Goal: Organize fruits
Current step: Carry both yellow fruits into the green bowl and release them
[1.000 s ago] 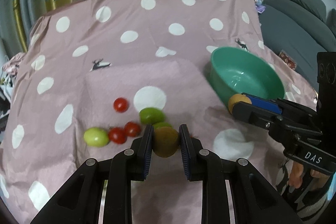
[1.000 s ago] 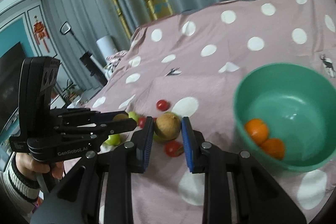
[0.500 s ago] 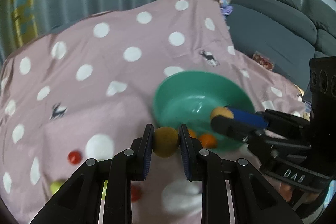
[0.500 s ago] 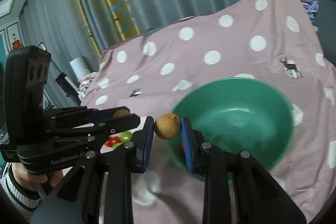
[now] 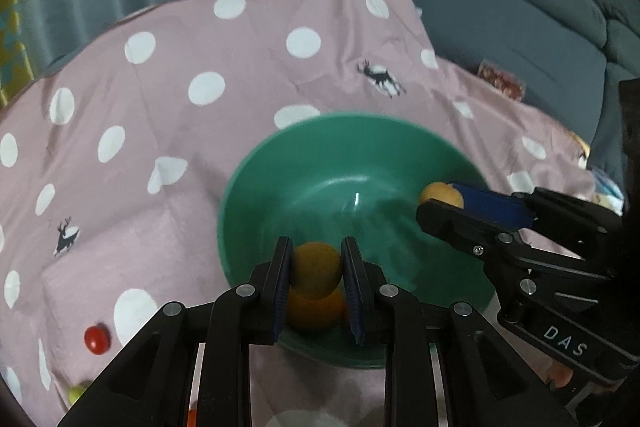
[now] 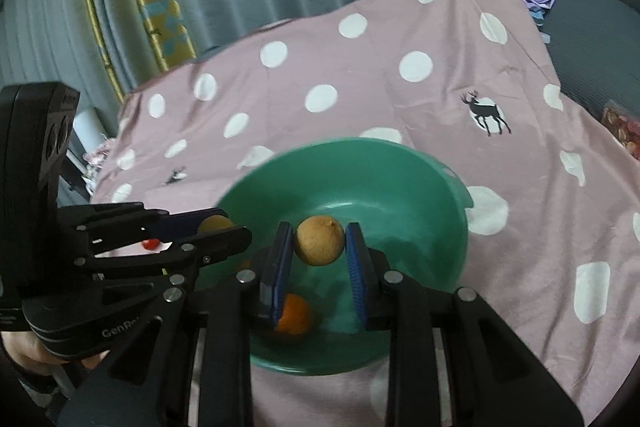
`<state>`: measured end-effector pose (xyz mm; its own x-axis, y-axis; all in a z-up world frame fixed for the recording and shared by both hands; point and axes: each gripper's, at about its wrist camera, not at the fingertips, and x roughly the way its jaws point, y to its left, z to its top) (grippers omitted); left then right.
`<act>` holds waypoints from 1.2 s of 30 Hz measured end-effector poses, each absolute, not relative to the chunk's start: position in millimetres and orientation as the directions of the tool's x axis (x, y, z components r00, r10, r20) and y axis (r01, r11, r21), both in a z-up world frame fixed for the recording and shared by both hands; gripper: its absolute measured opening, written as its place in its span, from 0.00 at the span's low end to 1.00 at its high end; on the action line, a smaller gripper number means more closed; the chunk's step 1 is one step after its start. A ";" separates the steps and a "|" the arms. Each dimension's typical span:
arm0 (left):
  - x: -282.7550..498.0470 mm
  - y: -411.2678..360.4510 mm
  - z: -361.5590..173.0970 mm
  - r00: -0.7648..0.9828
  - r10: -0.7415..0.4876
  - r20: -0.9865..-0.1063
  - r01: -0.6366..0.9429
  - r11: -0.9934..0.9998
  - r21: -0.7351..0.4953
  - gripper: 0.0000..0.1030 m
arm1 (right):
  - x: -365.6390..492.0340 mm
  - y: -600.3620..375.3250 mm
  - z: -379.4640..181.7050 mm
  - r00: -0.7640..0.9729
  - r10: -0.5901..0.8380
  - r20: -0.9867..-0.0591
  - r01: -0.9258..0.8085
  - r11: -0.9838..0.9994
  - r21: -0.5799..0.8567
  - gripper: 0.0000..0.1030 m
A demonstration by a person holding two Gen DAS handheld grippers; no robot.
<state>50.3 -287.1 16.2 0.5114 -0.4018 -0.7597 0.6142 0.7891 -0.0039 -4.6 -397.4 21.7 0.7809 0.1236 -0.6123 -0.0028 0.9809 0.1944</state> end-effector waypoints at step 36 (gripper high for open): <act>49.0 -264.6 13.0 0.557 -0.412 -0.721 0.550 0.834 -0.051 0.63 | -13.3 -398.4 21.0 0.809 0.078 -0.582 0.027 0.985 0.170 0.50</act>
